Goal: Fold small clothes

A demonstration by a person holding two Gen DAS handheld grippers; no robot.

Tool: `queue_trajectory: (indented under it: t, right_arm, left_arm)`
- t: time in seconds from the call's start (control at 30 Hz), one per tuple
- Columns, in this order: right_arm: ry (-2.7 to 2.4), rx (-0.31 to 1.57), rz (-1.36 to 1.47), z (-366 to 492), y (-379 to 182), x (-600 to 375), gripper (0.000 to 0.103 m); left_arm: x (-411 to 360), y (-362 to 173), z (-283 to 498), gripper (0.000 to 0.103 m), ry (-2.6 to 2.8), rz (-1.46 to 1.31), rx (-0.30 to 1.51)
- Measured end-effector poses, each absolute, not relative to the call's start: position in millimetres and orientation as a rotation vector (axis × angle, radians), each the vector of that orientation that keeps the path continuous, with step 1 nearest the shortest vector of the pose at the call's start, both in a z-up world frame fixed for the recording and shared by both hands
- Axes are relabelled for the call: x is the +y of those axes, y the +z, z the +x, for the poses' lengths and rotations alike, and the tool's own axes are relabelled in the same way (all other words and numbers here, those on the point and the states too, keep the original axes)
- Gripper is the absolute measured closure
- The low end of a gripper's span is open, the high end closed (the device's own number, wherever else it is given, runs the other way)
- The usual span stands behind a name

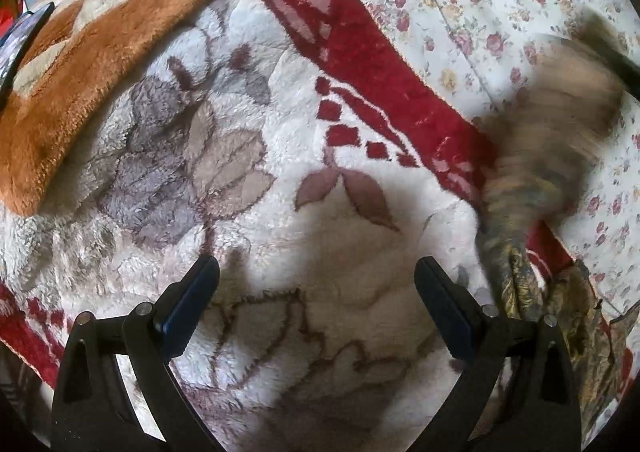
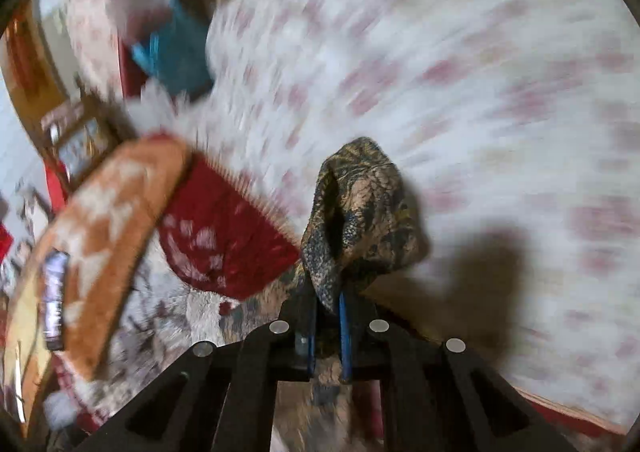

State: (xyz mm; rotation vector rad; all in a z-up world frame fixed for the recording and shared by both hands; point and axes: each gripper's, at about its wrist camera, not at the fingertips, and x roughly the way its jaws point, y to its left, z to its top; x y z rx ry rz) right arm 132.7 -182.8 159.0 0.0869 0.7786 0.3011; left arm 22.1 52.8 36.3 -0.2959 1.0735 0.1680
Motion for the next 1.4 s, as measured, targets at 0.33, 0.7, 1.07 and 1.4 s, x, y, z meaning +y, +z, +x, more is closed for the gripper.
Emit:
queue_trajectory:
  t: [0.33,0.7,1.07,1.4]
  right_arm:
    - [-0.188,0.631,0.24,-87.9,214.1,-409.2,0.095]
    - [-0.278,1.067,0.267,-159.0,87.8,-447.4,0.084]
    - [0.286,0.98,-0.017,-28.1,104.5,-238.4,0.034]
    - [0.246,1.047,0.056,58.6,63.6,-253.6,0.094]
  left_arm:
    - [11.5,68.9,-8.4,0.005,0.001,-0.228,0.97]
    - [-41.6,74.4,-50.1,0.005,-0.348,-0.115,1.011]
    - [-93.9,48.2,-63.1,0.005,-0.434,0.026,1.087]
    - [-86.9,32.0,-57.9,0.005,-0.344,0.086,1.136]
